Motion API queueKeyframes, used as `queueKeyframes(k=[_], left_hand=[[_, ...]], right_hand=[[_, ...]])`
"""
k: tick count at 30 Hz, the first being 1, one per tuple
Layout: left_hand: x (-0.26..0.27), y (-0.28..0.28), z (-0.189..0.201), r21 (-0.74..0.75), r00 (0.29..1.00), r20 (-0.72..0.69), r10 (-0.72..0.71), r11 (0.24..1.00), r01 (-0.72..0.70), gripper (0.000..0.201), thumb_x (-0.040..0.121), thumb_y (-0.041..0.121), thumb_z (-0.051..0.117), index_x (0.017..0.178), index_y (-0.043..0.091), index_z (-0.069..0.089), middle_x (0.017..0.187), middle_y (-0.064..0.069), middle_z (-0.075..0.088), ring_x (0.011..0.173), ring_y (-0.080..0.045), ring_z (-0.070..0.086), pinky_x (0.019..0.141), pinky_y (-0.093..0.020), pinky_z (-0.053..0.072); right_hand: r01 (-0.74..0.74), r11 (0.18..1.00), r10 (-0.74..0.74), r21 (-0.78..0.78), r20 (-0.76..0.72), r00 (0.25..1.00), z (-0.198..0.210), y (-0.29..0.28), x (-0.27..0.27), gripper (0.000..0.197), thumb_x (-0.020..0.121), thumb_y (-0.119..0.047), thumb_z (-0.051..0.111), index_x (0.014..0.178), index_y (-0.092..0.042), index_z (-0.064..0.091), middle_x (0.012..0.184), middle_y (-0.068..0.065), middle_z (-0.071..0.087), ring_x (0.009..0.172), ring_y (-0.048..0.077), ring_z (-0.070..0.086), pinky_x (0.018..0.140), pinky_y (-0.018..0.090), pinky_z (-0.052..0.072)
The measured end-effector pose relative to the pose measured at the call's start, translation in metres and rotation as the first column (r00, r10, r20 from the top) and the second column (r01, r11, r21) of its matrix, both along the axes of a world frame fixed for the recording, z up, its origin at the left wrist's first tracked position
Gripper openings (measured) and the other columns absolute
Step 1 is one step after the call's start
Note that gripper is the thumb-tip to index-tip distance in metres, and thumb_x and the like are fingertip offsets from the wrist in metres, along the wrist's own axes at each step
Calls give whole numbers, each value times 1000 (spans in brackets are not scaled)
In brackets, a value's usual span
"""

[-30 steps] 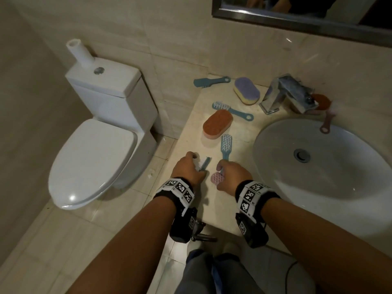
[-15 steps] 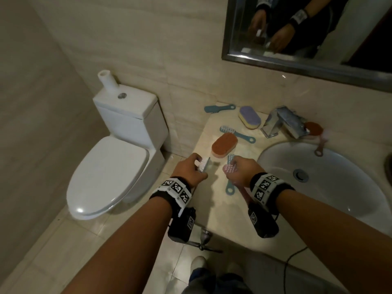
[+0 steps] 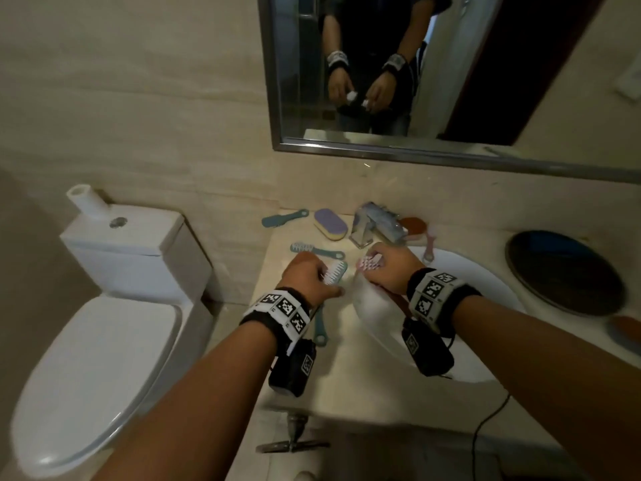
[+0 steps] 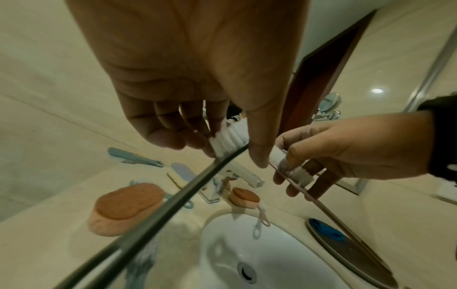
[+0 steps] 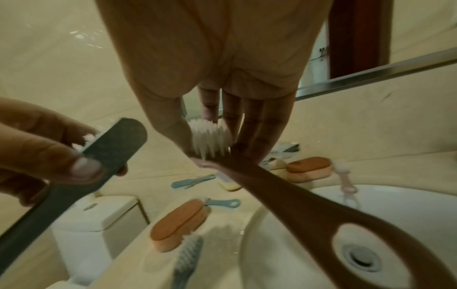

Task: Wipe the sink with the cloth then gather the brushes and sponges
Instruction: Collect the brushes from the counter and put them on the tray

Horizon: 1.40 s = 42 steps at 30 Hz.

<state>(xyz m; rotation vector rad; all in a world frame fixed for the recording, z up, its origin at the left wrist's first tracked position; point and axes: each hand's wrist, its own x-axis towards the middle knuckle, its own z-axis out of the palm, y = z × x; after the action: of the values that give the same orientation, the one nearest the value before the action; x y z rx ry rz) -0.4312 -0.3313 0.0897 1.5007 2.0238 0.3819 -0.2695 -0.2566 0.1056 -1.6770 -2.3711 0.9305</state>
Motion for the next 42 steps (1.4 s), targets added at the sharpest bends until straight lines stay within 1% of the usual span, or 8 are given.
queueKeyframes(k=[2,4,7,11,17,21,35,42], left_hand=[[18,10,5,6,997,-61,-38,999,38,38,68,54,73,77,19,59,89,-8,64,85,-26,60,72,-35,50],[42,19,12,-14,992,-77,-100,995,100,37,74,51,70,86,17,60,86,-2,59,82,-20,55,66,-29,41],[85,32,21,-28,992,-31,-124,992,123,40,80,41,69,104,11,57,99,-4,60,86,-21,51,69,-24,33],[161,58,17,-18,988,55,-145,989,146,46,76,38,73,108,12,52,108,-8,62,94,-25,56,73,-27,37],[289,87,21,11,952,157,-262,965,264,72,79,33,73,137,28,31,119,-11,60,103,-31,62,87,-34,52],[343,102,20,38,933,234,-273,962,272,57,81,33,70,129,29,39,107,-14,62,90,-35,66,76,-42,58],[373,222,-18,-41,921,334,-200,973,226,49,82,17,65,122,25,38,91,-6,59,80,-30,66,65,-41,60],[383,275,-42,-93,917,361,-171,971,218,51,77,16,64,120,24,39,100,-14,61,92,-35,65,75,-45,59]], right_hand=[[47,999,-47,4,22,999,4,4,27,36,90,-36,55,117,-12,55,101,11,64,104,26,59,94,30,41],[99,995,-99,-1,4,995,4,9,60,32,89,-38,54,111,-15,55,90,9,66,97,25,63,98,33,42],[177,984,-178,-17,-69,982,5,16,109,26,85,-40,60,103,-21,56,93,9,66,80,21,61,67,26,47],[247,969,-248,-16,-78,966,8,27,188,25,85,-43,61,101,-24,57,93,10,67,77,23,60,60,24,45],[378,921,-381,-96,-18,924,8,46,319,40,87,-48,54,119,-25,51,118,8,61,106,27,59,95,35,45],[438,897,-441,-50,-69,895,4,64,382,41,86,-46,58,118,-20,52,113,11,63,97,28,61,87,36,48],[475,866,-489,-158,-66,870,-23,161,410,46,92,-27,54,135,-14,44,127,16,56,98,25,55,88,34,45],[533,834,-548,-141,-111,829,-35,199,410,54,87,-16,61,137,-17,42,123,14,60,96,25,59,94,37,47]])
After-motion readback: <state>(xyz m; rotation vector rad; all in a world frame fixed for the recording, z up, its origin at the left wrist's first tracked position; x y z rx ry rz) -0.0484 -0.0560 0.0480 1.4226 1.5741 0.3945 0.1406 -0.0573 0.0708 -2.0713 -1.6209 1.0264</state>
